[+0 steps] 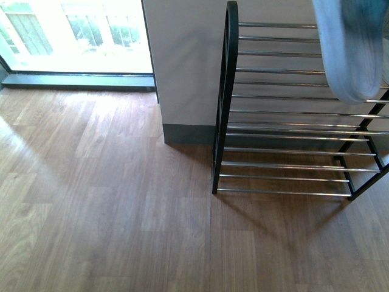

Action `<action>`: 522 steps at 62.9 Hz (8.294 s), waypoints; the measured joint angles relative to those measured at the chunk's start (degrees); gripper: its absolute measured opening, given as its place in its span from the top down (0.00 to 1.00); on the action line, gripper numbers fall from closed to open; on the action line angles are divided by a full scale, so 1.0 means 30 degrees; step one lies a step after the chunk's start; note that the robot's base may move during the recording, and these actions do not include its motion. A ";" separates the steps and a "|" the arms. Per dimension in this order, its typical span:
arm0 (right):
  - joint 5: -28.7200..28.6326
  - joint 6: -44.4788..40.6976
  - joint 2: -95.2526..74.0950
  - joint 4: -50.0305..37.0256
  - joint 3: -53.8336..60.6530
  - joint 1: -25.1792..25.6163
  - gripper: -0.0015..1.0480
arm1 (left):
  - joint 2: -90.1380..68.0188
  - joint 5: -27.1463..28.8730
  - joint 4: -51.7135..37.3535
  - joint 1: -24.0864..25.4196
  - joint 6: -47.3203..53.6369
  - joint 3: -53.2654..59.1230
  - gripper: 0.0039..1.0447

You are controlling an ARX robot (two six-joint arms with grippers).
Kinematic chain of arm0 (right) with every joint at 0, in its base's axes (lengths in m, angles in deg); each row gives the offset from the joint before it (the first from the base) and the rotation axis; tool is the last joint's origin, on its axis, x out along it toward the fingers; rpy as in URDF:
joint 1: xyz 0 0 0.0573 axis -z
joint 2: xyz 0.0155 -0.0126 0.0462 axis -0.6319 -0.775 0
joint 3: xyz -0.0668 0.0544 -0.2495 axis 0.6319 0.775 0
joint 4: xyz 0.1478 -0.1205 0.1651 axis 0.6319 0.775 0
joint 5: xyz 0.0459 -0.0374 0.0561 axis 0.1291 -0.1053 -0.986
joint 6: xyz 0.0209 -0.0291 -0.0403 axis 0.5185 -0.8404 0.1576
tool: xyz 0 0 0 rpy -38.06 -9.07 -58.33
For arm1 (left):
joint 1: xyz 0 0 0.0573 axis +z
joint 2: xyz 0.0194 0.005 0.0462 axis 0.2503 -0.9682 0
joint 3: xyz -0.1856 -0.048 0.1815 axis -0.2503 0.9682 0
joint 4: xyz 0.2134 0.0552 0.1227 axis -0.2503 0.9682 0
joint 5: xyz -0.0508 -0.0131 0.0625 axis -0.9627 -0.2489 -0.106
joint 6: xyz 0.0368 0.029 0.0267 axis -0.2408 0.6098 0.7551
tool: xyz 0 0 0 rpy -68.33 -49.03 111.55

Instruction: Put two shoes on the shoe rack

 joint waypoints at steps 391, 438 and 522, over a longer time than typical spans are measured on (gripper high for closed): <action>-0.1151 0.0940 3.1379 1.0120 1.5263 0.3373 0.76 | 0.0000 0.0007 -0.0007 0.0000 0.0000 0.0000 0.98; -0.1173 0.0940 3.1408 1.0120 1.5263 0.3373 0.09 | 0.0044 0.0044 0.0000 0.0015 0.0000 0.0000 0.98; -0.1144 0.0947 3.1408 1.0163 1.5263 0.3366 0.09 | -2.1303 -1.1599 0.1770 0.0714 -0.1574 -1.9555 0.98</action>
